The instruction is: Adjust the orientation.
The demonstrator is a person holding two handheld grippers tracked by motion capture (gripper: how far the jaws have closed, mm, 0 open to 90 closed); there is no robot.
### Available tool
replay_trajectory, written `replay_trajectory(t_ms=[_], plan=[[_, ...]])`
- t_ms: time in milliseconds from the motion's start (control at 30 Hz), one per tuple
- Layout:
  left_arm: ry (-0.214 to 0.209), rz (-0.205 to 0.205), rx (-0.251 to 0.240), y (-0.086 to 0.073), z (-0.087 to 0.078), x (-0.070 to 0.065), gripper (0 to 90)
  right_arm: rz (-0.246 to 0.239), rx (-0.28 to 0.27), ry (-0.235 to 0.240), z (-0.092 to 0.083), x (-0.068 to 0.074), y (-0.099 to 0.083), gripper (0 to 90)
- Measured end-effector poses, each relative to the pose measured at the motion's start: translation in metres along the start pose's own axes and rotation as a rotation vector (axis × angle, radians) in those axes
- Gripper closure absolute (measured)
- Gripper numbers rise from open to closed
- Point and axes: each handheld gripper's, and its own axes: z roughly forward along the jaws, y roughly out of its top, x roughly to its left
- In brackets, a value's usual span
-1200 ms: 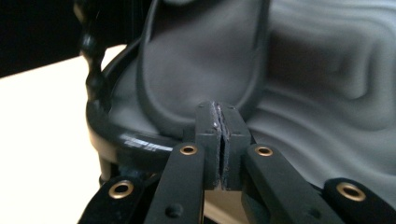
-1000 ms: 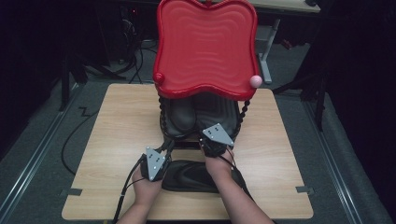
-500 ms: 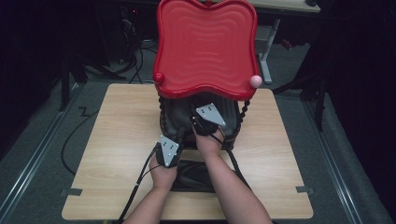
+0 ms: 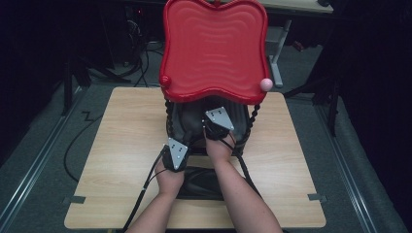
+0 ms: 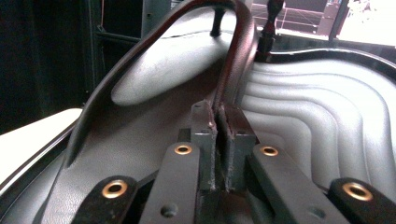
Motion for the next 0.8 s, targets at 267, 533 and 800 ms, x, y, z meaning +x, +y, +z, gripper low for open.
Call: replay_trajectory(t_ms=[267,533,800], plan=[[-0.047,-0.002,-0.051,0.007,-0.014,0.0,77.4,0.031,-0.033,0.026,-0.023,-0.005,0.004,73.8],[-0.07,0.01,-0.03,-0.001,-0.064,-0.001,65.7,0.073,-0.006,0.085,-0.098,-0.022,-0.018,70.6],[-0.072,0.059,0.079,-0.029,-0.126,0.005,61.1,0.06,0.161,0.111,-0.167,-0.056,-0.075,70.6]])
